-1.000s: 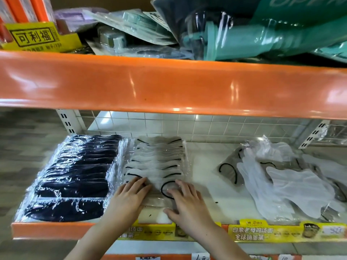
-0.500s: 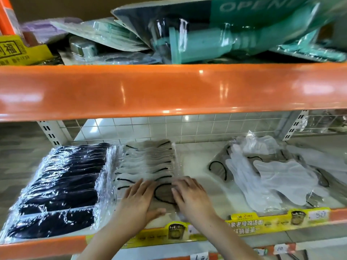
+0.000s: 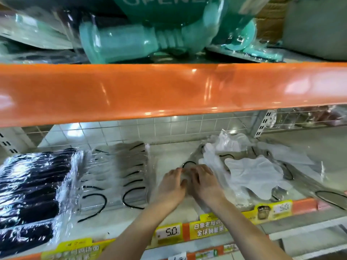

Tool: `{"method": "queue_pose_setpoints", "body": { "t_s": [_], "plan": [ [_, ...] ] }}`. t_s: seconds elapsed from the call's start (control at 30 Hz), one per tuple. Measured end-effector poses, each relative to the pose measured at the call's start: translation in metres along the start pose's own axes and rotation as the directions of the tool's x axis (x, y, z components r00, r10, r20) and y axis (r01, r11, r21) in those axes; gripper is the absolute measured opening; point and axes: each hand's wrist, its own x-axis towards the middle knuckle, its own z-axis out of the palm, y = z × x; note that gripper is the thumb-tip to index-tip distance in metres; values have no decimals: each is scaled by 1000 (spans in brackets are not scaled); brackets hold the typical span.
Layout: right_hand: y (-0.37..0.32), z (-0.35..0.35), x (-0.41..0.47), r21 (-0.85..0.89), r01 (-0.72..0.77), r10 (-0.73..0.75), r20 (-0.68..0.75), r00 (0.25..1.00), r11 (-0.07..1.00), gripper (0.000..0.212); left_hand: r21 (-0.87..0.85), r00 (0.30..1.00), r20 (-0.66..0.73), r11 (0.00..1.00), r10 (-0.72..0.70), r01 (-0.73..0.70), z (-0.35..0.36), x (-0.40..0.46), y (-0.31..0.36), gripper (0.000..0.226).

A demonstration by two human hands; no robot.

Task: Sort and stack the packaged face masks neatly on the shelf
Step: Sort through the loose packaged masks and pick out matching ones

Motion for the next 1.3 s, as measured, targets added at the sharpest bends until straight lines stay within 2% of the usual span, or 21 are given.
{"method": "queue_pose_setpoints", "body": {
  "t_s": [0.07,0.27,0.5,0.67,0.83,1.0,1.1,1.17,1.23,1.3],
  "plan": [
    [7,-3,2,-21,-30,30,27,999,999,38,30,999,-19,999,-31,32,8,13,4,44],
    [18,5,1,-87,-36,40,40,998,996,46,188,997,-57,980,-60,69,19,33,12,48],
    [22,13,3,-154,53,-50,24,998,987,44,188,995,-91,980,-51,68,24,35,18,46],
    [21,14,5,-216,76,-90,-55,994,973,33,41,990,-127,997,-67,72,23,43,15,40],
    [13,8,10,-295,89,-98,-16,995,951,32,-218,967,-113,956,-226,198,15,48,16,37],
    [8,3,8,-312,125,-133,-7,991,942,27,-442,948,30,846,-317,297,4,54,14,31],
    [8,4,4,-252,150,-196,-167,966,956,14,-594,940,65,744,-334,305,-4,52,17,11],
    [8,3,0,-164,180,-223,-306,925,970,6,-649,926,86,684,-368,332,-11,49,19,29],
    [2,-5,-4,-50,233,-233,-397,888,971,5,-746,900,188,538,-394,392,-20,43,22,41],
    [-7,-13,-6,-17,323,-300,-421,856,946,4,-835,894,300,361,-333,415,-27,38,23,48]
  ]
}}
